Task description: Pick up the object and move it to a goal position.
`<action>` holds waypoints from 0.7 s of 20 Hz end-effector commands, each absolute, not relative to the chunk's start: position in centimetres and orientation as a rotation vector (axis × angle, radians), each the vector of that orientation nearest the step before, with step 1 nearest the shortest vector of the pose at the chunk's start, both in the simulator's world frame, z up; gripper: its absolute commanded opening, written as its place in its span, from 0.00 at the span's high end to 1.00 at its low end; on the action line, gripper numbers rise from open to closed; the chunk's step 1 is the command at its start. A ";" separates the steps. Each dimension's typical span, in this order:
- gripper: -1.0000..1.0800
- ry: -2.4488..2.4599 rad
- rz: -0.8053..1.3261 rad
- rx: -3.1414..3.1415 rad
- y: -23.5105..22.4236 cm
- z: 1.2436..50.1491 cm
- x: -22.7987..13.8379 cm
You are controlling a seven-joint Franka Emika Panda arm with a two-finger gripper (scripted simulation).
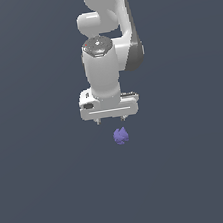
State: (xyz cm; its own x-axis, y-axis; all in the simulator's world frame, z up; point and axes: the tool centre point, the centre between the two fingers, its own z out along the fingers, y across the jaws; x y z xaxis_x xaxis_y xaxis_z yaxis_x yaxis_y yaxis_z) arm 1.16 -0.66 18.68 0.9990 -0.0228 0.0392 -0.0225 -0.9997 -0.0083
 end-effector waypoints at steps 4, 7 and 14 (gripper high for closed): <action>0.04 0.035 -0.055 -3.127 -0.2 18.6 1.1; 0.04 0.033 -0.036 -3.109 1.0 18.5 0.8; 0.04 0.030 -0.023 -3.099 1.8 18.3 0.6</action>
State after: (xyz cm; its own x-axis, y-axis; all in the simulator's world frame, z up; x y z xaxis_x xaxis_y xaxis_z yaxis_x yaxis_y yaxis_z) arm 0.61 1.83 18.38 0.9997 -0.0201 0.0147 -0.0194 -0.9989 -0.0431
